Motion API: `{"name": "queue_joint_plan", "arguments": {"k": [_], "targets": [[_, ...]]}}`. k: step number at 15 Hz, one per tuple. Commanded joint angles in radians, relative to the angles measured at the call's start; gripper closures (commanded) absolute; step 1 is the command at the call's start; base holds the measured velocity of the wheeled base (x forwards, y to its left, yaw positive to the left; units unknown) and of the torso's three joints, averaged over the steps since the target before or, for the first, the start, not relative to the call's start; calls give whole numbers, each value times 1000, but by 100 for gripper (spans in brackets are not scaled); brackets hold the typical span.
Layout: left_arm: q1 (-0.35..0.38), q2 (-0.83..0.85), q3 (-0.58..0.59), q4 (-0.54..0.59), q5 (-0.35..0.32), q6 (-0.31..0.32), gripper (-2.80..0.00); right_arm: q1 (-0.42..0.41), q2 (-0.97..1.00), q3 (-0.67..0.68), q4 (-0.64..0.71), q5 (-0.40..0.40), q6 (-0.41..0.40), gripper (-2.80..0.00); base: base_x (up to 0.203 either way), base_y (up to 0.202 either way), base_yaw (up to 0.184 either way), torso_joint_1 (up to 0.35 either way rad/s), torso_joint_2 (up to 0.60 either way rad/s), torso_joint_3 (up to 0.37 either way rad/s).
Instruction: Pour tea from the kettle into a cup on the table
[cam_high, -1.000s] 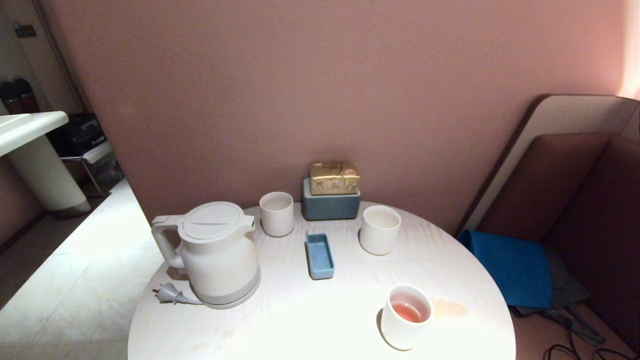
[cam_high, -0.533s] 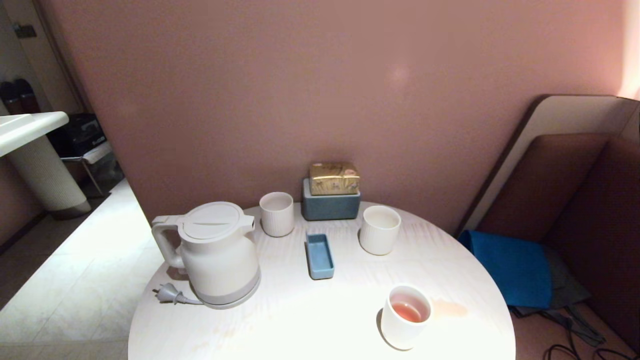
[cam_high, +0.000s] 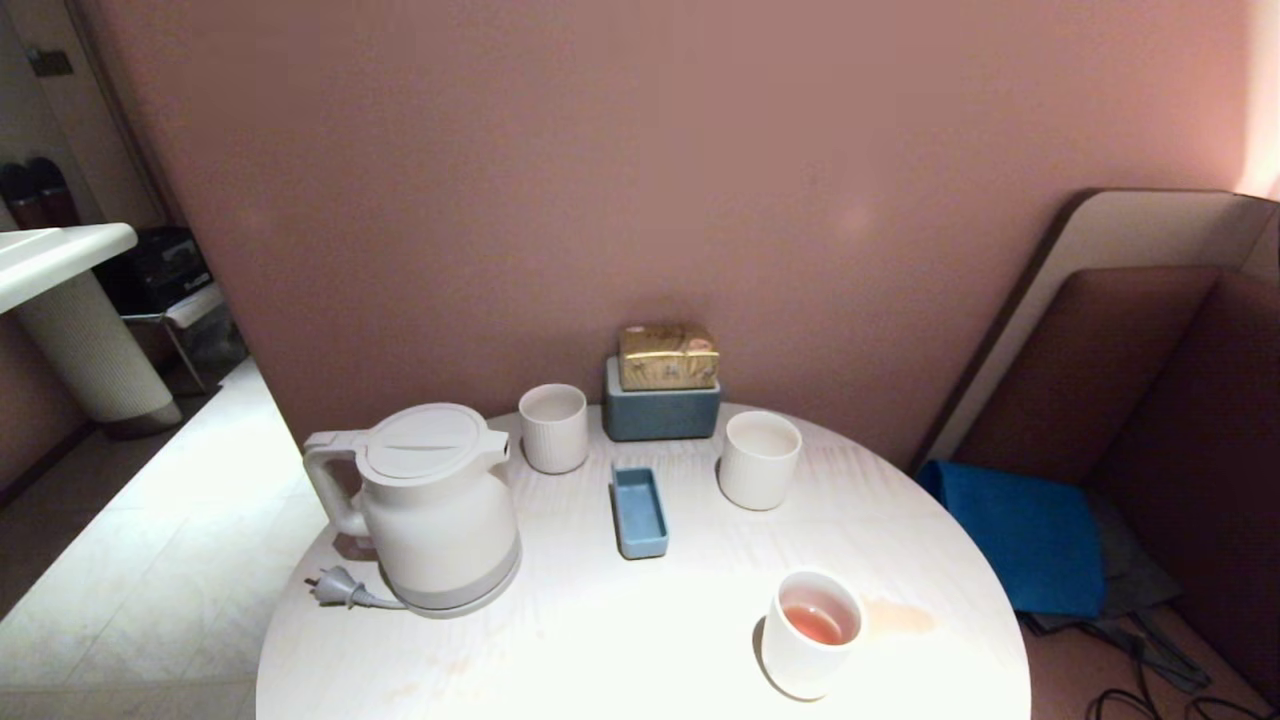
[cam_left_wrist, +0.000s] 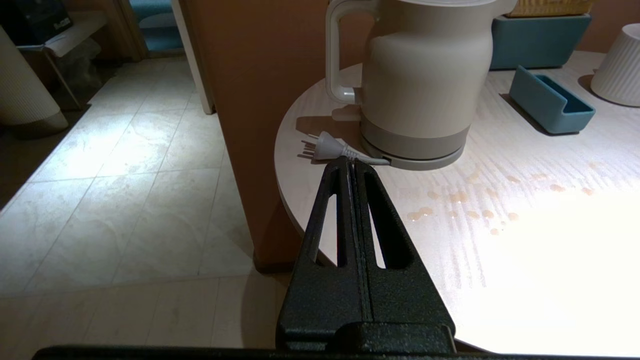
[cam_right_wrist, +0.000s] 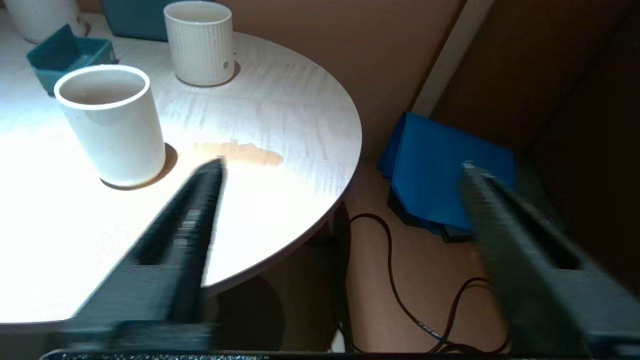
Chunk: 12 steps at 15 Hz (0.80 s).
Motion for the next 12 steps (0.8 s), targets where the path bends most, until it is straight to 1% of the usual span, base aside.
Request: {"name": "queue_joint_plan", "arguments": {"k": [1, 2, 12], "targets": [[0, 1, 0, 0, 0, 0, 0, 0, 0, 0, -3, -5, 53, -280, 0, 0, 0, 0, 0, 0], [0, 1, 0, -1, 0, 0, 0, 0, 0, 1, -4, -8, 64, -280, 0, 0, 0, 0, 0, 0], [0, 1, 0, 0, 0, 0, 0, 0, 0, 4, -18, -13, 64, -280, 0, 0, 0, 0, 0, 0]]}}
